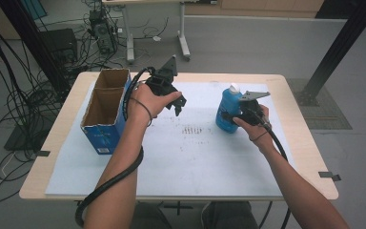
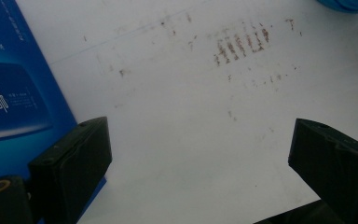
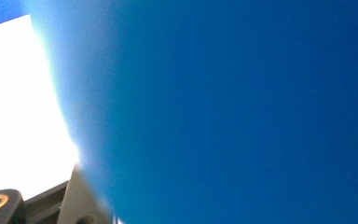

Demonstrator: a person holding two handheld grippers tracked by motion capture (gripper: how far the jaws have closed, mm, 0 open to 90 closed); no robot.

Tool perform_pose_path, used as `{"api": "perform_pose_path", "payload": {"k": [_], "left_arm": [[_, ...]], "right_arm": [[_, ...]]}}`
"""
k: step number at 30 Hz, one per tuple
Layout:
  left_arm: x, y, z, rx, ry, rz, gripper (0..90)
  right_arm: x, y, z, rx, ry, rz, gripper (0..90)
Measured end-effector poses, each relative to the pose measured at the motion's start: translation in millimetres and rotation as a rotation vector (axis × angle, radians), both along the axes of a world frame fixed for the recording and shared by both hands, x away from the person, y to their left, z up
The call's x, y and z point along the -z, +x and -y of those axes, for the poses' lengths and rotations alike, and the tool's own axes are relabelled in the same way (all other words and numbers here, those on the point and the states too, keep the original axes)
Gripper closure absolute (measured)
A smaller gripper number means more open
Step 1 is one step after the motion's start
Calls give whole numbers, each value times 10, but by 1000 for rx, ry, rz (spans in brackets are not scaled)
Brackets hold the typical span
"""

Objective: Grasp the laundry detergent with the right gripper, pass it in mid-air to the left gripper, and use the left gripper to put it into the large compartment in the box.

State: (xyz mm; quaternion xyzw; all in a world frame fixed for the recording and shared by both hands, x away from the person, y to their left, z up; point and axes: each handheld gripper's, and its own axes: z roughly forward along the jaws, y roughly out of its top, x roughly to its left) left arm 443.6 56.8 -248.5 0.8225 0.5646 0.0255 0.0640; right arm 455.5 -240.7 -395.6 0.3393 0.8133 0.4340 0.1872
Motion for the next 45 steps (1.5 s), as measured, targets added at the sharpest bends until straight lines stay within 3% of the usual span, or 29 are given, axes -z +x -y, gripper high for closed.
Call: {"api": "perform_pose_path", "payload": {"k": [45], "left_arm": [[-4,3,-4,-1,-2,0,63]], "right_arm": [[-2,6,6,3,7,-8,441]]}}
